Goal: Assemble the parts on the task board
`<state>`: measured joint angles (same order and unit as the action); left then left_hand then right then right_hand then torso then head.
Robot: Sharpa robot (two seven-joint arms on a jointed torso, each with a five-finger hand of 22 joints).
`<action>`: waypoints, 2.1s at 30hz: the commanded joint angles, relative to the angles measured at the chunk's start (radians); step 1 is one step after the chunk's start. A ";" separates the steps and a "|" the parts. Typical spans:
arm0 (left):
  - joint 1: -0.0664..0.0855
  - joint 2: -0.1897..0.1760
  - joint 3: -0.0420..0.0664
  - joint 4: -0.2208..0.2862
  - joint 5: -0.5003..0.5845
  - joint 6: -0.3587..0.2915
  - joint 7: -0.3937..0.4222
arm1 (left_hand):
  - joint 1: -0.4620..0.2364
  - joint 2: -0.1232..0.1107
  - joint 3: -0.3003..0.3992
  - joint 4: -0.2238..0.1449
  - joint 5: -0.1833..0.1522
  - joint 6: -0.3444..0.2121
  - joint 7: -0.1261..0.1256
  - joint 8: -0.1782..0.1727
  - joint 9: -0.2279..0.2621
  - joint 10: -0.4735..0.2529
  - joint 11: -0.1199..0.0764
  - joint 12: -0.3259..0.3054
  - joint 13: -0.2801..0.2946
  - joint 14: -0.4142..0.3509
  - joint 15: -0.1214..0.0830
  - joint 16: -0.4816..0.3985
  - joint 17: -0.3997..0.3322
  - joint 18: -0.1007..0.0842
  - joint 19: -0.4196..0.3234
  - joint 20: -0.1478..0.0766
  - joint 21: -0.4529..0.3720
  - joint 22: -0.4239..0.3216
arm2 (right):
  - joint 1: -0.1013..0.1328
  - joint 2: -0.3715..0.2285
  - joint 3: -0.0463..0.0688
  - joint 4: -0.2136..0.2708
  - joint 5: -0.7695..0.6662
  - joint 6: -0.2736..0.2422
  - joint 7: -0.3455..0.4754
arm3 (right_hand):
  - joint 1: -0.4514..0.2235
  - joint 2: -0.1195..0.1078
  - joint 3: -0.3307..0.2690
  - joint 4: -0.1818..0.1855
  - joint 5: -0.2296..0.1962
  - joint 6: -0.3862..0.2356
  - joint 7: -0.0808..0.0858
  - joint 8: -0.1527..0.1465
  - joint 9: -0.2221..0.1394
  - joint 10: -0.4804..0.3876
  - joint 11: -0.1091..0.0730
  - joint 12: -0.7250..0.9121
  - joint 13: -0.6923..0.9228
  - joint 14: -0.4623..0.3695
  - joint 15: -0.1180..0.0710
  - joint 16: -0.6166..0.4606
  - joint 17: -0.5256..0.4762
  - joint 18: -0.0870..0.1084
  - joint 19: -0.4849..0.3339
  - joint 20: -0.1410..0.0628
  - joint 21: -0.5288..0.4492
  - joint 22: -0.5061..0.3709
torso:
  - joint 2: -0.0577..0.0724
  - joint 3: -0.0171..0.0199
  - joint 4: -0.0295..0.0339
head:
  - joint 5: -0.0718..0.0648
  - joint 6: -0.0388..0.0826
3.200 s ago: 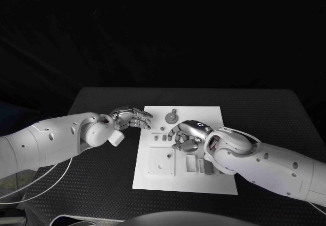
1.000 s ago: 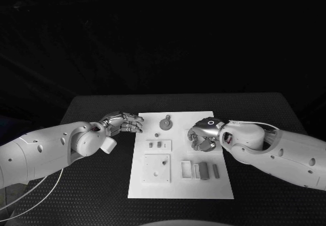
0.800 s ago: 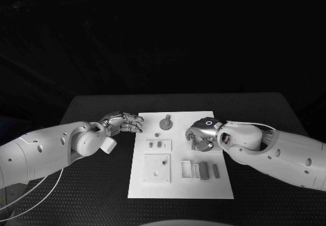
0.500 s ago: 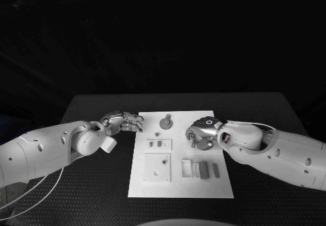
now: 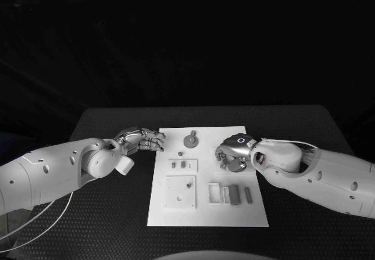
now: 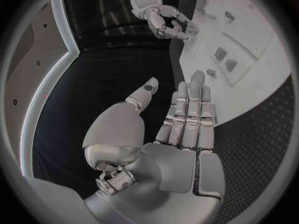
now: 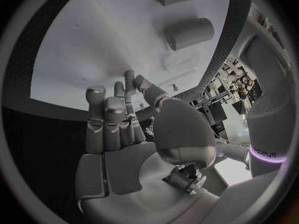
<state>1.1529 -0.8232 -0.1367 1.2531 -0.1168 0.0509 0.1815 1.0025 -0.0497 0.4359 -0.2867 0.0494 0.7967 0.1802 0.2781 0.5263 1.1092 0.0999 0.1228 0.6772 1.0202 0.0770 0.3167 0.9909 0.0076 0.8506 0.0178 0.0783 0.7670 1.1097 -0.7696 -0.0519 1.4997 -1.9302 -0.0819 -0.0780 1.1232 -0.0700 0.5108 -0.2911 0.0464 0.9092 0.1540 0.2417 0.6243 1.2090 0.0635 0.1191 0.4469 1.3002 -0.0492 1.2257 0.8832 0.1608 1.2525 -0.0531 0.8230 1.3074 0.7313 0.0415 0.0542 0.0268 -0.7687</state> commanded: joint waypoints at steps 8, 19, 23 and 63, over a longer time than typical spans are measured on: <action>0.001 0.001 0.001 0.001 0.002 0.021 0.004 | -0.002 0.007 -0.010 0.000 0.000 0.003 0.001 0.006 0.000 0.010 0.001 -0.006 0.002 0.008 0.002 -0.006 0.001 -0.008 0.006 -0.003 0.000 0.002 | -0.002 0.000 -0.001 -0.001 -0.025 0.025 -0.010 | 0.000 -0.010 -0.006 0.001 0.002 0.006 0.000 0.004 -0.004 0.043 -0.009 -0.007 -0.005 -0.009 -0.008 0.001 -0.003 0.101 -0.005 0.005 -0.002 0.017 | 0.000 0.0002 0.0003 | 0.000 -0.003; 0.001 0.002 0.001 0.001 0.002 0.023 0.004 | -0.006 0.009 -0.013 0.002 0.000 0.002 0.002 0.006 -0.001 0.010 0.001 -0.007 0.002 0.008 0.002 -0.007 0.002 -0.008 0.007 -0.002 -0.001 0.001 | -0.006 0.000 -0.001 0.009 -0.006 -0.013 0.011 | 0.061 0.022 0.119 0.024 0.002 0.062 -0.020 0.028 -0.001 0.100 -0.029 0.018 0.012 -0.006 -0.028 0.000 -0.005 0.101 0.002 0.010 -0.002 0.016 | 0.000 0.0000 0.0001 | 0.000 -0.004; 0.001 0.002 0.001 0.001 0.002 0.025 0.003 | -0.008 0.010 -0.013 0.002 0.000 0.002 0.002 0.006 -0.001 0.011 0.001 -0.008 0.002 0.008 0.002 -0.007 0.002 -0.008 0.007 -0.003 -0.001 0.001 | -0.007 0.001 -0.001 0.008 0.010 -0.019 0.006 | 0.049 0.024 0.148 0.021 0.002 0.077 -0.025 0.034 0.000 0.115 -0.035 0.026 0.021 -0.004 -0.033 0.002 -0.005 0.101 0.007 0.011 0.002 0.018 | 0.000 0.0002 0.0003 | 0.000 -0.005; 0.001 0.000 0.001 0.001 0.001 0.034 -0.009 | -0.009 0.012 -0.015 0.001 0.000 0.002 0.004 0.006 -0.002 0.012 0.000 -0.009 0.003 0.010 0.001 -0.008 0.003 -0.008 0.007 -0.003 -0.001 0.001 | 0.001 -0.005 0.040 0.132 0.107 -0.054 -0.010 | 0.021 0.025 0.177 0.007 0.002 0.103 -0.037 0.046 0.006 0.142 -0.048 0.039 0.046 -0.003 -0.046 0.006 -0.003 0.101 0.012 0.011 0.012 0.020 | -0.001 -0.0011 -0.0006 | 0.006 0.002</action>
<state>1.1529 -0.8243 -0.1368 1.2520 -0.1175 0.0696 0.1673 0.9986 -0.0458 0.4258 -0.2876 0.0494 0.7967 0.1802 0.2780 0.5258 1.1152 0.1012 0.1190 0.6792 1.0237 0.0806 0.3128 0.9921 0.0076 0.8543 0.0141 0.0783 0.7667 1.1115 -0.7820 -0.0118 1.6229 -1.8322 -0.1316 -0.0940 1.1428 -0.0540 0.6834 -0.2842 0.0415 1.0063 0.1162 0.2848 0.6301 1.2284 0.0553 0.1510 0.4919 1.3190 -0.0682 1.2256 0.8789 0.1684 1.2598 -0.0459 0.8306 1.3073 0.7306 0.0400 0.0537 0.0292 -0.7676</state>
